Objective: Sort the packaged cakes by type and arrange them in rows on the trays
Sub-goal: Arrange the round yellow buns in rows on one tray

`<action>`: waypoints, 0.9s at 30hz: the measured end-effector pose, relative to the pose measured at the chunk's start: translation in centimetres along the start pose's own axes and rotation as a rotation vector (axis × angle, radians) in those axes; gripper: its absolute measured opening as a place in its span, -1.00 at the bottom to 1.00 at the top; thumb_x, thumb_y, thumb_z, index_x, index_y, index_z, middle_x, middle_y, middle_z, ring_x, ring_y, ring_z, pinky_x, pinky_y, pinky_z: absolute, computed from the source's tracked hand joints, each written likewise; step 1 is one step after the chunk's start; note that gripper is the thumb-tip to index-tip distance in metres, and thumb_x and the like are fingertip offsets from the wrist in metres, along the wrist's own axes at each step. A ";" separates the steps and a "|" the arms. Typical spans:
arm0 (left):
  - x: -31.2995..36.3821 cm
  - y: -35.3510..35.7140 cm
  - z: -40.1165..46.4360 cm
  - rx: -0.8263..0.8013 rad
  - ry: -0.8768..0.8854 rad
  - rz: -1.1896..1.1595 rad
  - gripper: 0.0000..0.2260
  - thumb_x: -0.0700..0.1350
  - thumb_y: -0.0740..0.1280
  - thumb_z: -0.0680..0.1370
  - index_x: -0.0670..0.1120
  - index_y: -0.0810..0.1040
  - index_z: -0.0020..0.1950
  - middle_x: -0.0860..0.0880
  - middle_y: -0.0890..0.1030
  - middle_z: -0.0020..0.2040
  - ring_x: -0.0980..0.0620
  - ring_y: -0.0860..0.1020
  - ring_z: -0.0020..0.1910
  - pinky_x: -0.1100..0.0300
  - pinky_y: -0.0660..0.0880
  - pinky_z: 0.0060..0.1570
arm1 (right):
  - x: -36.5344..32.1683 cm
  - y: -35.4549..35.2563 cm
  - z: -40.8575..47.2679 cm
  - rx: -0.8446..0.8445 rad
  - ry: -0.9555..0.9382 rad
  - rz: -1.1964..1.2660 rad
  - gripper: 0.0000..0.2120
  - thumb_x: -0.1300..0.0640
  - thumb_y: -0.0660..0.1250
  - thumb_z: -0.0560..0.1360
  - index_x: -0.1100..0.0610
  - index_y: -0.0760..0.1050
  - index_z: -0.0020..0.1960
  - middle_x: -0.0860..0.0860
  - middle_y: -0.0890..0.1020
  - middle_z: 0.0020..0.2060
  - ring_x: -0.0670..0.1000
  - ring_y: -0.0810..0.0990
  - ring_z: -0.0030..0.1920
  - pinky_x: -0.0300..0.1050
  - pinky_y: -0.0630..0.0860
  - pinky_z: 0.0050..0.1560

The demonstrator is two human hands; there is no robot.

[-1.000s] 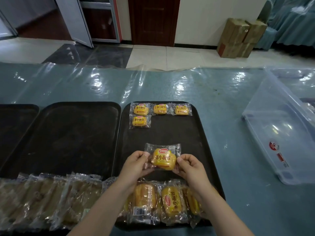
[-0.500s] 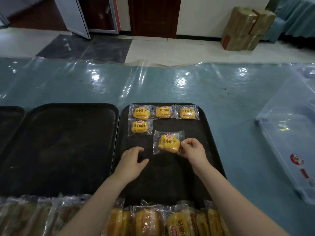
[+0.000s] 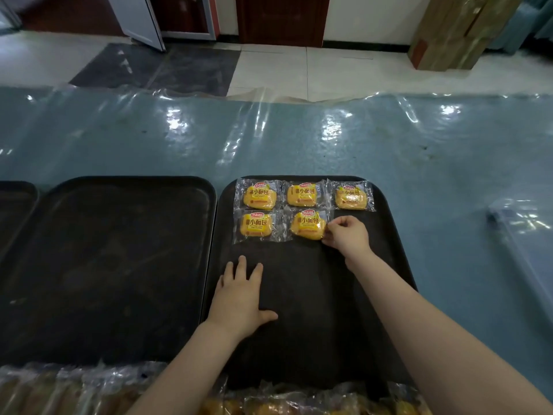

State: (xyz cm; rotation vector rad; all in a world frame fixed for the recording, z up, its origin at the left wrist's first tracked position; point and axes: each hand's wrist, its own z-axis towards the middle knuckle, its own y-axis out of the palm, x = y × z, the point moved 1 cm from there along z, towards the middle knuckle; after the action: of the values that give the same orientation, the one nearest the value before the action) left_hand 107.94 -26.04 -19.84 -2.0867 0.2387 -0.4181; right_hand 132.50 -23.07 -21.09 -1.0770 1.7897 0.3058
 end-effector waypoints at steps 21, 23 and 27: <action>-0.9 0.3 -1.5 0.014 0.026 -0.045 -0.22 0.21 0.33 0.54 0.07 -0.03 0.62 -0.05 -0.10 0.63 -0.12 -0.09 0.60 -0.05 0.08 0.55 | 0.4 -4.1 -6.8 0.021 -0.254 -0.389 -0.74 0.16 0.32 0.57 0.11 0.49 0.25 -0.02 0.56 0.06 -0.04 0.52 0.04 -0.16 0.46 0.02; -0.8 0.1 -2.1 -0.002 0.036 -0.062 -0.30 0.15 0.32 0.57 0.05 0.07 0.61 -0.05 -0.03 0.63 -0.11 -0.01 0.59 -0.04 0.15 0.53 | 1.0 -4.9 -8.5 -0.003 -0.254 -0.387 -0.76 0.17 0.32 0.57 0.10 0.49 0.24 -0.04 0.55 0.04 -0.05 0.52 0.04 -0.16 0.45 0.02; -0.6 -0.3 -4.2 -0.015 0.069 -0.097 -0.51 0.09 0.31 0.59 0.01 0.34 0.50 -0.01 0.24 0.56 -0.05 0.30 0.48 0.01 0.35 0.40 | 2.6 -6.2 -11.7 -0.061 -0.248 -0.419 -0.80 0.16 0.31 0.58 0.07 0.50 0.20 -0.06 0.56 0.05 -0.04 0.53 0.09 -0.15 0.47 0.07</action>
State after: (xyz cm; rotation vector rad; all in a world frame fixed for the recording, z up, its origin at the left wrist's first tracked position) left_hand 105.76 -29.00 -17.68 -2.1062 0.1817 -0.5495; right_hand 129.78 -35.31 -16.10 -1.3618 1.3063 0.2262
